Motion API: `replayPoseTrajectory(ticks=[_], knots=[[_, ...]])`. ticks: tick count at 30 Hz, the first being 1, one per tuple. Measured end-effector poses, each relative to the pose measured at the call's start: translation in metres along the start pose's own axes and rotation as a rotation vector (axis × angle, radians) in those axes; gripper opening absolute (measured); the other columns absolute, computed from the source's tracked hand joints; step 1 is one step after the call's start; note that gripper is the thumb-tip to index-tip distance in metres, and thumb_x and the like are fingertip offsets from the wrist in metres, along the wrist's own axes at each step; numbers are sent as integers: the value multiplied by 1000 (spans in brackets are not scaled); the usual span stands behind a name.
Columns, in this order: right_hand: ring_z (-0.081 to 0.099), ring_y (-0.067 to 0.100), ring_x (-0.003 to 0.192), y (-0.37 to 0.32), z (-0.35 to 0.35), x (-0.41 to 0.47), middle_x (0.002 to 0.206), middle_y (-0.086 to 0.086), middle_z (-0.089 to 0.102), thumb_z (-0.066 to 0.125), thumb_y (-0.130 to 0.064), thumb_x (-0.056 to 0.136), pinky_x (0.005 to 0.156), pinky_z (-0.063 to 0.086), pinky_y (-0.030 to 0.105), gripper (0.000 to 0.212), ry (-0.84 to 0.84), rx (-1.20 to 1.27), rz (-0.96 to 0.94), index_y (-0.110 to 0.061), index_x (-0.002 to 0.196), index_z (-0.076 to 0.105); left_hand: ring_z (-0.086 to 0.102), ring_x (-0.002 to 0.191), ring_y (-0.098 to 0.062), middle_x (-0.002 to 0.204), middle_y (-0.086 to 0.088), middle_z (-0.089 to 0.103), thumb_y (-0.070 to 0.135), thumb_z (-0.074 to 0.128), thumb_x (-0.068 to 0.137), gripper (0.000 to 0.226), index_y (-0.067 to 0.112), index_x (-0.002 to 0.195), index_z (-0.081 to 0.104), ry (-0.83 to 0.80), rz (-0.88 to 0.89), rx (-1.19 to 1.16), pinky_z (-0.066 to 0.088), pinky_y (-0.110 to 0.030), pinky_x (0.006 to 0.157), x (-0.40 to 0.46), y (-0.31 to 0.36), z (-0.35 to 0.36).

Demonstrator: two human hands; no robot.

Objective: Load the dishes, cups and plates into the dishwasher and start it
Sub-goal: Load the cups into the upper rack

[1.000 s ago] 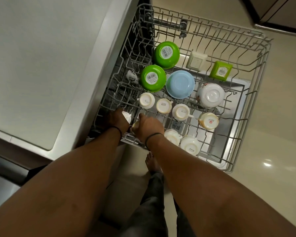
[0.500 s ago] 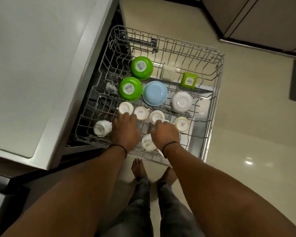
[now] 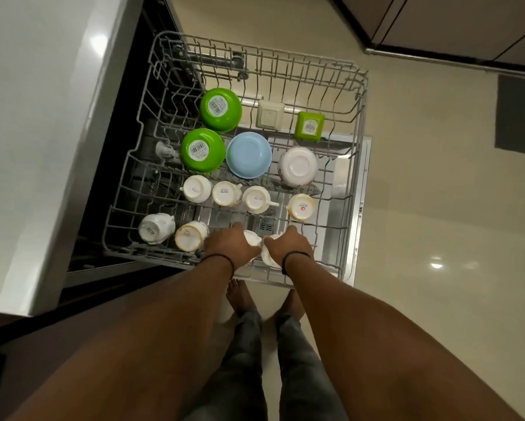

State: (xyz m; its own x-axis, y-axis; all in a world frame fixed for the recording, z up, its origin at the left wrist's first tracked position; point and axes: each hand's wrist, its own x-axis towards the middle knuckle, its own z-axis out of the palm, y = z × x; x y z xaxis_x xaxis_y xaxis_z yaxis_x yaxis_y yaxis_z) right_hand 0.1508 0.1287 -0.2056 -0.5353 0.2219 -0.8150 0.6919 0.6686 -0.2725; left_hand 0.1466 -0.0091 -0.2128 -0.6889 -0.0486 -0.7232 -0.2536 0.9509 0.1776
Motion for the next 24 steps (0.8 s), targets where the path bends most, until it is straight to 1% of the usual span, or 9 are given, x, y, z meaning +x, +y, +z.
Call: replayPoseTrajectory(ticks=[2, 5, 8, 10, 11, 14, 18, 20, 24], knots=[[57, 30, 112, -2, 2, 3, 130, 12, 57, 61, -44, 89, 65, 45, 27, 63, -20, 76, 39, -11, 138, 39, 59, 112, -34, 126, -14, 61, 65, 65, 75, 72, 15, 124, 54, -23, -23, -42, 50, -40, 90, 2, 4, -3], [55, 30, 116, -7, 0, 5, 132, 13, 55, 66, -44, 84, 81, 46, 34, 71, -34, 133, 71, -9, 139, 37, 59, 113, -33, 126, -13, 62, 60, 68, 74, 66, 15, 122, 59, 19, -42, -35, 50, -37, 88, 1, 7, -13], [56, 29, 115, -15, -3, 0, 131, 12, 56, 67, -48, 81, 79, 42, 34, 73, -5, 146, 66, -10, 138, 41, 60, 112, -32, 123, -11, 63, 58, 67, 75, 60, 16, 117, 61, 85, -55, -20, 48, -35, 85, -5, 2, -32], [58, 29, 112, -20, -3, -2, 127, 11, 59, 68, -50, 81, 78, 41, 33, 68, 7, 152, 58, -10, 132, 46, 59, 113, -32, 122, -10, 64, 55, 65, 76, 52, 19, 113, 62, 82, -50, 39, 48, -37, 91, -5, -2, -39], [58, 29, 110, -26, -2, -3, 125, 12, 60, 69, -49, 81, 78, 41, 33, 64, 6, 149, 40, -10, 129, 49, 57, 116, -33, 123, -10, 64, 54, 64, 77, 48, 22, 112, 62, 89, -47, 82, 44, -38, 96, -6, -6, -44], [58, 30, 112, -41, 7, -3, 126, 12, 60, 68, -45, 82, 78, 41, 32, 59, -18, 130, 2, -11, 127, 50, 44, 128, -33, 127, -9, 61, 56, 61, 79, 45, 26, 111, 63, 112, -33, 235, 27, -43, 107, -4, -13, -53], [56, 32, 118, -46, 24, -1, 132, 13, 57, 67, -45, 84, 87, 45, 36, 68, -38, 89, 23, -10, 137, 42, 40, 128, -32, 125, -6, 61, 60, 58, 81, 45, 26, 111, 61, 99, 5, 380, 25, -42, 105, -1, -18, -53], [55, 32, 119, -44, 29, -2, 133, 13, 57, 68, -45, 85, 91, 46, 37, 69, -33, 105, 33, -10, 138, 41, 39, 130, -32, 128, -6, 59, 58, 59, 81, 46, 27, 115, 59, 68, 21, 420, 24, -44, 107, -1, -21, -51], [56, 32, 118, -46, 31, -1, 131, 13, 58, 69, -48, 83, 91, 46, 37, 70, -20, 116, 35, -10, 136, 42, 38, 130, -31, 131, -6, 57, 56, 61, 79, 50, 28, 120, 59, 26, 46, 479, 24, -44, 106, 1, -28, -47]])
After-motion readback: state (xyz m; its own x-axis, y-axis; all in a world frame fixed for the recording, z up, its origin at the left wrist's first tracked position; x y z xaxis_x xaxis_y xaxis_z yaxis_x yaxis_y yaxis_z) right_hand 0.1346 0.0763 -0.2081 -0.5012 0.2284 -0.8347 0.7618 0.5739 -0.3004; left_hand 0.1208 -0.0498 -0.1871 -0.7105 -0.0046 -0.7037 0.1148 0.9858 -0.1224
